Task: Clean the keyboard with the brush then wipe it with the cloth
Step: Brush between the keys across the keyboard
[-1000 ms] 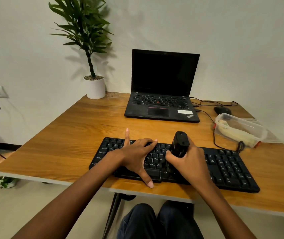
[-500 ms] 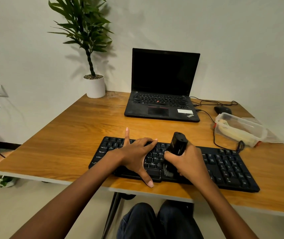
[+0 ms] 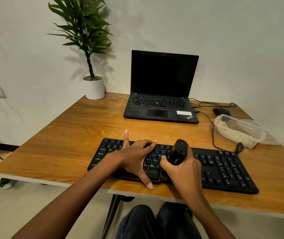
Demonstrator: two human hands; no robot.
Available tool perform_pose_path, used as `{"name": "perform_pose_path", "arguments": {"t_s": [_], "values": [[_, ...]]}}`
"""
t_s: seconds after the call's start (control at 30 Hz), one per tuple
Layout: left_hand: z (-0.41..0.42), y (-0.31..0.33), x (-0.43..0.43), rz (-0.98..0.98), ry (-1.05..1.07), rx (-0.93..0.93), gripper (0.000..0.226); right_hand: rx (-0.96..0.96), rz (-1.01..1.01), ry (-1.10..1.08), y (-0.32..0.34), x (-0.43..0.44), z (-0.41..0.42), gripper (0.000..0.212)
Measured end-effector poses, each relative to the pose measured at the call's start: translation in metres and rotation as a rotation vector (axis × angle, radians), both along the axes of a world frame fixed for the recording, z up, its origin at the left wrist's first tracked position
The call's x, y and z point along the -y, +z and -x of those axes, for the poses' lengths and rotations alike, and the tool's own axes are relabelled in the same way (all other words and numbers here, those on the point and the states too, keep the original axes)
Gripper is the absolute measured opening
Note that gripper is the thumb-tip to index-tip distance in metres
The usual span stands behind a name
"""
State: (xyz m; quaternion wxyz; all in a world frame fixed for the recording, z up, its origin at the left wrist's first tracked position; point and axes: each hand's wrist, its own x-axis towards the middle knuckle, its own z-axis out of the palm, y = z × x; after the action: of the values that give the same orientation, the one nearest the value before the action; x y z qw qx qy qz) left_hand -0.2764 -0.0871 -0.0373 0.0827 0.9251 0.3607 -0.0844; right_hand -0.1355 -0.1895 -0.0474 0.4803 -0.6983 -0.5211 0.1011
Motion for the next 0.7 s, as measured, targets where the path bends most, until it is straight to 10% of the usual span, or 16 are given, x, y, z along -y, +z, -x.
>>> {"name": "perform_pose_path", "arguments": {"t_s": [0.7], "values": [[0.003, 0.004, -0.004, 0.032, 0.022, -0.018, 0.133, -0.051, -0.155, -0.079, 0.026, -0.039, -0.039, 0.027]]}}
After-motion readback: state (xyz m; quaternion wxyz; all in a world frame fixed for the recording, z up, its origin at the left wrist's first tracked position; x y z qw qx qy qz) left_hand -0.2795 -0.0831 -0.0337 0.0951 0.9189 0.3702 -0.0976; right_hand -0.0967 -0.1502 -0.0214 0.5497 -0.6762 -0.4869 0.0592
